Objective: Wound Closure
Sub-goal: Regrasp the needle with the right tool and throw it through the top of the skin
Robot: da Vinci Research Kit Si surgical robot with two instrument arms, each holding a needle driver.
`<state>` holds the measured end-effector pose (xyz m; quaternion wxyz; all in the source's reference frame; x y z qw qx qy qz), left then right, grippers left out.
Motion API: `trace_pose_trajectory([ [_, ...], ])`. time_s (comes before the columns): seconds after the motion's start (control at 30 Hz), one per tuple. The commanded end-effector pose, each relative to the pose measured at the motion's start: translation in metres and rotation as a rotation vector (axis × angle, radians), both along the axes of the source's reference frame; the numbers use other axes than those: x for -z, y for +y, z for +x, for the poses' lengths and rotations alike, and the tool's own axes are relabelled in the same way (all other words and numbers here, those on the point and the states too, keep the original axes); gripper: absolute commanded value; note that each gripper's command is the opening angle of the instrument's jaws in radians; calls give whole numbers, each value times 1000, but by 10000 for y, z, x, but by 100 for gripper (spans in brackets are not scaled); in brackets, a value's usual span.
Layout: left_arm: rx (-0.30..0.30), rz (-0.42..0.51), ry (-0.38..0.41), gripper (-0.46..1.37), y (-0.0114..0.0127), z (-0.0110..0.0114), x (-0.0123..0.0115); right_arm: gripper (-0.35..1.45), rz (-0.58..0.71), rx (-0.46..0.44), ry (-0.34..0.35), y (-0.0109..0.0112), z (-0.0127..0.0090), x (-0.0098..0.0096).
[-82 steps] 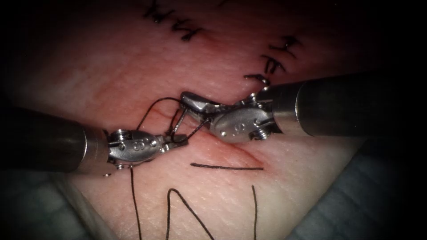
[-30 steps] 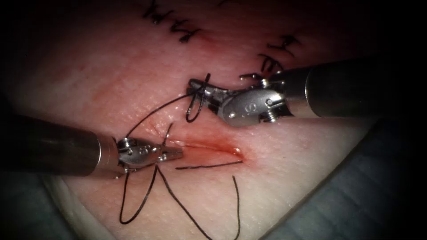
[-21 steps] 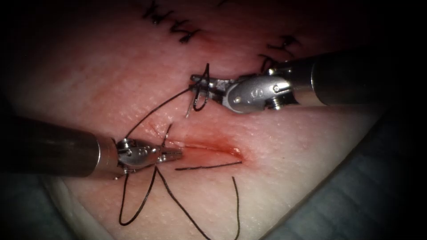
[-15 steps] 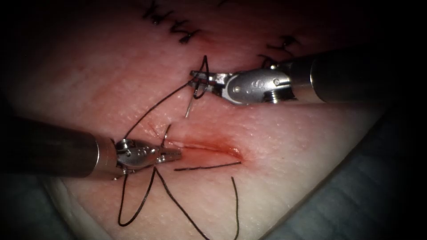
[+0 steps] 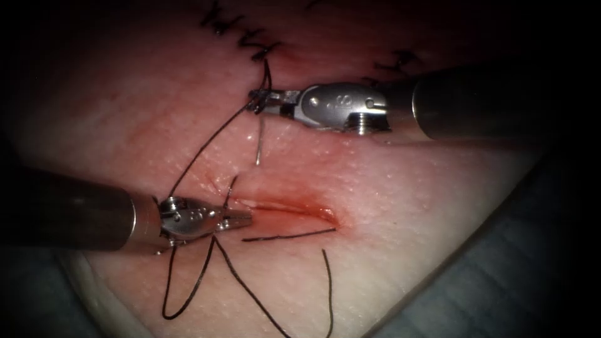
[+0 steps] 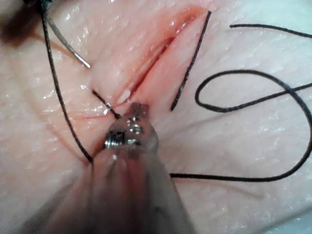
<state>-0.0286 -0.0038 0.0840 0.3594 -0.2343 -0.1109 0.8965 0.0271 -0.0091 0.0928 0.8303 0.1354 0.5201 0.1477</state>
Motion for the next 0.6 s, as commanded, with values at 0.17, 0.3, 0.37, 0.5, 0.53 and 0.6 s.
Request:
trace_pose_trajectory([
  [0.17,-4,6,-7,-35,1,-1,-1,-35,139,2,-32,1,7,-4],
  [0.3,-4,6,-7,-35,2,-1,-2,-35,239,-1,-33,2,9,-8],
  [0.37,-4,6,-7,-35,2,-1,-2,-35,293,-7,-37,0,10,-10],
  [0.5,-4,6,-8,-35,2,-1,-2,-35,380,-17,-56,-7,11,-16],
  [0.53,-4,6,-8,-35,2,-1,-2,-35,402,-20,-49,-8,11,-17],
  [0.6,-5,6,-8,-35,2,-1,-2,-35,443,-22,-36,-12,11,-20],
])
